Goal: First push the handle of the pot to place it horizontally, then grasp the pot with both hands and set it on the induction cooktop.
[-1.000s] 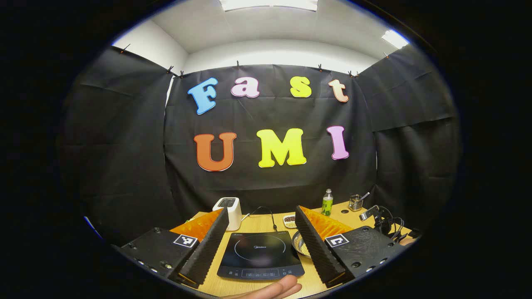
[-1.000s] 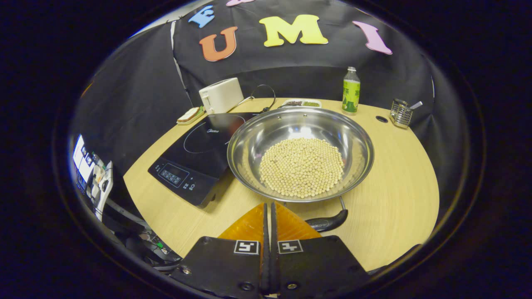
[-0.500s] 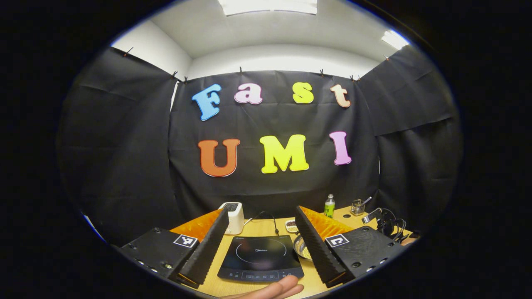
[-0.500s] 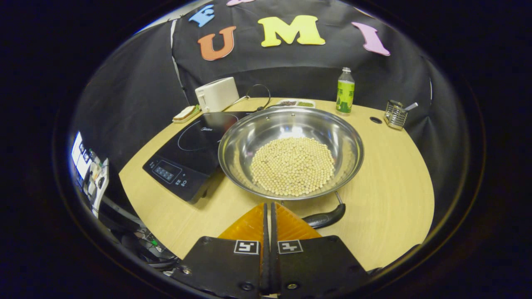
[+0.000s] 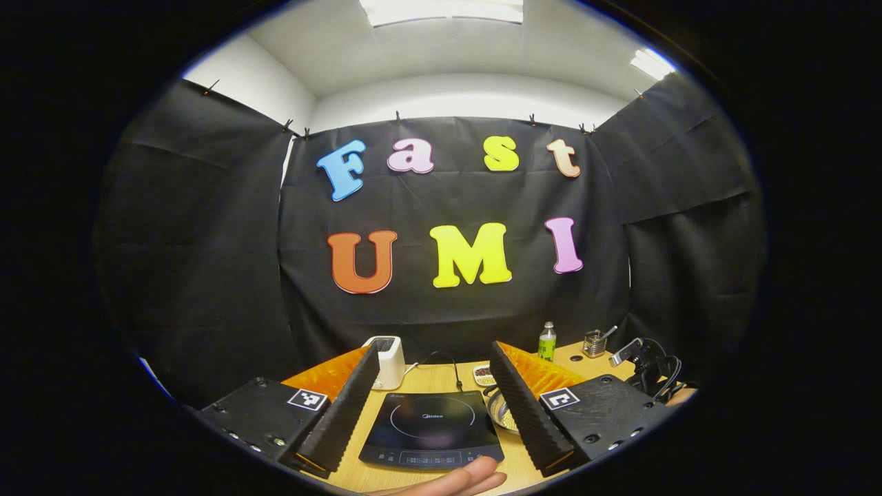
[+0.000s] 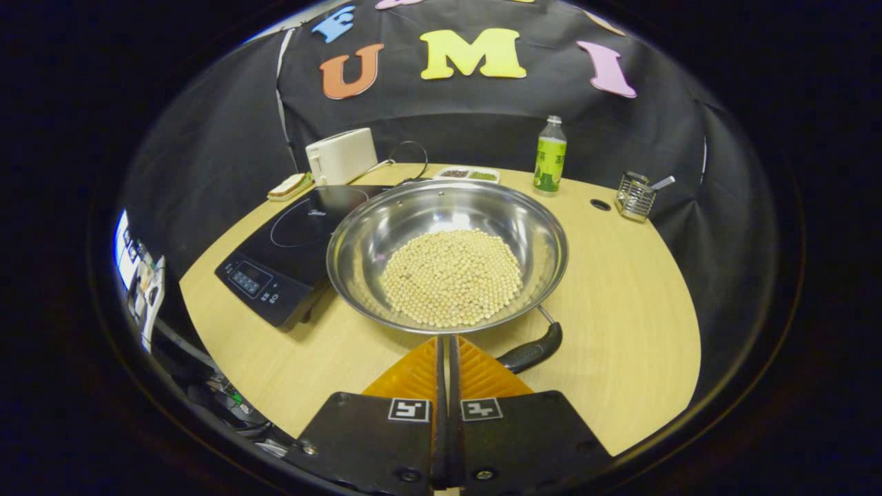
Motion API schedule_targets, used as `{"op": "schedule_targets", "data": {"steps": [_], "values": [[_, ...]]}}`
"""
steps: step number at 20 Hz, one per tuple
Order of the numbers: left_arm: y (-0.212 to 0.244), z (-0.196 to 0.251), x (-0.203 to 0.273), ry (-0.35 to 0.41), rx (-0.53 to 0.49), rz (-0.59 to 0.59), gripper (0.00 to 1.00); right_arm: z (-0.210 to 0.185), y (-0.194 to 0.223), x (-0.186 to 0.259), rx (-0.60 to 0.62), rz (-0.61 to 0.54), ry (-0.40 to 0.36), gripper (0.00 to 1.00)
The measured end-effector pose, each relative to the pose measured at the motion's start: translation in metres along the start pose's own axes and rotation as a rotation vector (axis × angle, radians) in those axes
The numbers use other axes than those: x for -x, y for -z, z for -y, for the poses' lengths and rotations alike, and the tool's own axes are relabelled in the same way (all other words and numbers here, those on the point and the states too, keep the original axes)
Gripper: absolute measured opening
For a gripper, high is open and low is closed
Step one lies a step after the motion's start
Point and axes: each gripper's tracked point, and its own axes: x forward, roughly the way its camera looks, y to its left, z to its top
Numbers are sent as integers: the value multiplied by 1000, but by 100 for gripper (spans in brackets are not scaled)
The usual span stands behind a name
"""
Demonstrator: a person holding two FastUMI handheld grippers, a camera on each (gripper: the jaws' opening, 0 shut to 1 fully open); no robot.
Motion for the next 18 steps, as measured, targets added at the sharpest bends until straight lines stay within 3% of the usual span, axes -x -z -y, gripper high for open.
{"op": "schedule_targets", "data": {"steps": [2,4,18], "values": [[-1,0,1,-1,-6,6,96,6,-1,-1,7,3,13,0],[0,2,1,4,-7,9,96,14,-1,-1,16,8,33,4],[1,9,-2,36,-8,18,96,68,-13,-9,-35,11,111,4]]}}
